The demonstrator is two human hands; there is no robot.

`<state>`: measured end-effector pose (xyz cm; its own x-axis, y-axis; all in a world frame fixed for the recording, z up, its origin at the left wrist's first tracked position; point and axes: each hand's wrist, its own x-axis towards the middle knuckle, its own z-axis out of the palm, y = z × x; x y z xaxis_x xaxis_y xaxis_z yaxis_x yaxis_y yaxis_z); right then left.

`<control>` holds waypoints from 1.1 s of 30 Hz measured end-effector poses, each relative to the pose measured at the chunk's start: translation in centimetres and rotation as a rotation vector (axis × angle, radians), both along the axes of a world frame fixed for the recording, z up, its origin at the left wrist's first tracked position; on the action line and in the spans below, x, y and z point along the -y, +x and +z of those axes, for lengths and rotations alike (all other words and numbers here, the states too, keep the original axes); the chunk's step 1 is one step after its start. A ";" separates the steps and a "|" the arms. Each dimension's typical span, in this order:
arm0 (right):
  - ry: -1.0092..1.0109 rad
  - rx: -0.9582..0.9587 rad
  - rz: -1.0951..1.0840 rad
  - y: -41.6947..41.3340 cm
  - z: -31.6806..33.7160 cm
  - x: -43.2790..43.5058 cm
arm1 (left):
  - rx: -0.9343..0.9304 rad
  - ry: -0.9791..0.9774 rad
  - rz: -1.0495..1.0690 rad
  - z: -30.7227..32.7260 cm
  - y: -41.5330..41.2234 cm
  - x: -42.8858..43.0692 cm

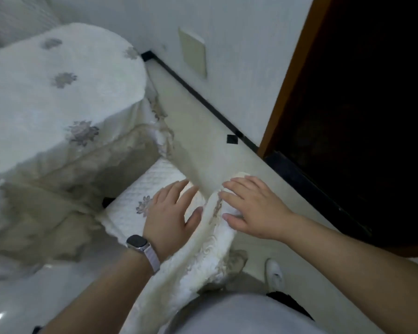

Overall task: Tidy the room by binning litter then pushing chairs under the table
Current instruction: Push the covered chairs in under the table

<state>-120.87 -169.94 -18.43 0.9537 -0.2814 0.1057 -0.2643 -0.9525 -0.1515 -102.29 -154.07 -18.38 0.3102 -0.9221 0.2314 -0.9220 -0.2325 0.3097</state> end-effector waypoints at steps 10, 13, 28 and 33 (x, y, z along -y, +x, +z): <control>0.145 0.213 0.409 0.9 -3.0 2.8 | -0.041 0.100 0.454 1.9 -7.1 -4.2; 0.168 0.175 0.503 0.6 -2.9 3.6 | -0.100 0.115 0.594 1.6 -9.6 -6.1; 0.092 0.149 0.563 0.6 -3.9 1.2 | -0.194 0.092 0.738 -2.0 -14.5 -12.5; 0.022 0.183 0.540 1.2 -4.5 0.8 | -0.114 0.011 0.716 -3.7 -13.7 -12.4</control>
